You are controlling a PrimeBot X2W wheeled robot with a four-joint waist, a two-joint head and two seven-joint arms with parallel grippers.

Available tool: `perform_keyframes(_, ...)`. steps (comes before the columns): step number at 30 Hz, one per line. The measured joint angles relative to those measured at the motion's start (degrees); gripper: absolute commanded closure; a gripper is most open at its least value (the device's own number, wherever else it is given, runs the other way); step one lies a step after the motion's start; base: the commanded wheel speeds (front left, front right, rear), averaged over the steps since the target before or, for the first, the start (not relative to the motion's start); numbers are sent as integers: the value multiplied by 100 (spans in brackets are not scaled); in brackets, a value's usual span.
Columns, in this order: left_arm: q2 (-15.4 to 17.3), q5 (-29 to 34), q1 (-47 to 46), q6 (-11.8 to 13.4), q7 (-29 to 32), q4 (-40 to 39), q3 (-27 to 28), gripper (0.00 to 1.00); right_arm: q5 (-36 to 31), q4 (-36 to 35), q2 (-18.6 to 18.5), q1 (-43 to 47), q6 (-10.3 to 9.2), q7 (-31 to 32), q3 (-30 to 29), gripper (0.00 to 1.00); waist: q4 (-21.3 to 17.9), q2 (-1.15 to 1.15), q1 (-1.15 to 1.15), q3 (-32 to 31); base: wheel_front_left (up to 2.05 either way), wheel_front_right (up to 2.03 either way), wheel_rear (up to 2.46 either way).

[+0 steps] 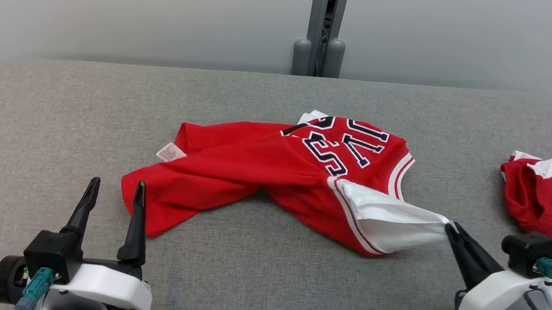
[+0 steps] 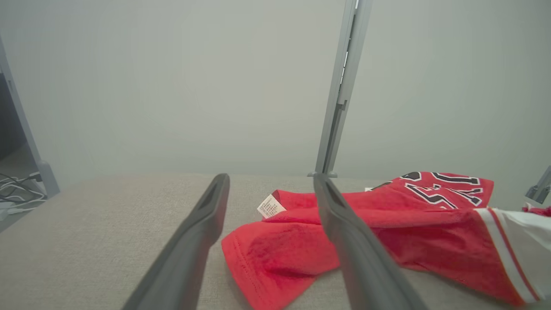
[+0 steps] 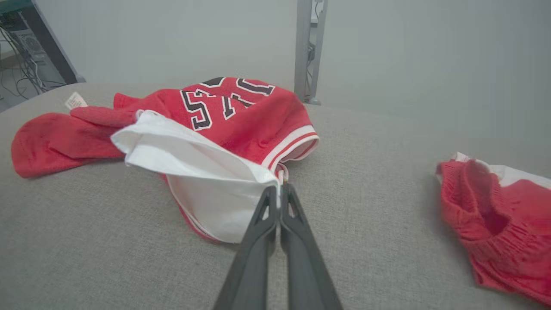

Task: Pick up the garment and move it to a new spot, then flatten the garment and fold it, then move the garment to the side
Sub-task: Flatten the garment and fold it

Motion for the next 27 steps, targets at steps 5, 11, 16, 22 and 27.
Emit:
perform_keyframes(5,-2,14,0,0,0,15,-20,0,-386,-304,-201,288,0,397,-632,100,-94,0,0,-25,0,0,0)
perform_keyframes(11,-1,14,-3,1,0,34,-45,0,-732,-721,-304,638,0,954,-1091,100,-105,0,0,-31,0,0,0)
perform_keyframes(16,-1,12,-3,-7,0,44,-88,0,-920,-911,-381,990,0,1499,-1169,100,-69,0,0,-18,0,0,0)
perform_keyframes(22,-1,5,-5,-20,0,77,-124,0,-620,-1063,-356,1467,0,2074,-1151,100,-2,0,0,24,0,0,0)
perform_keyframes(27,-1,7,-8,-33,0,130,-114,0,-410,-1068,-353,1781,0,2527,-1167,100,11,0,0,54,0,0,0)
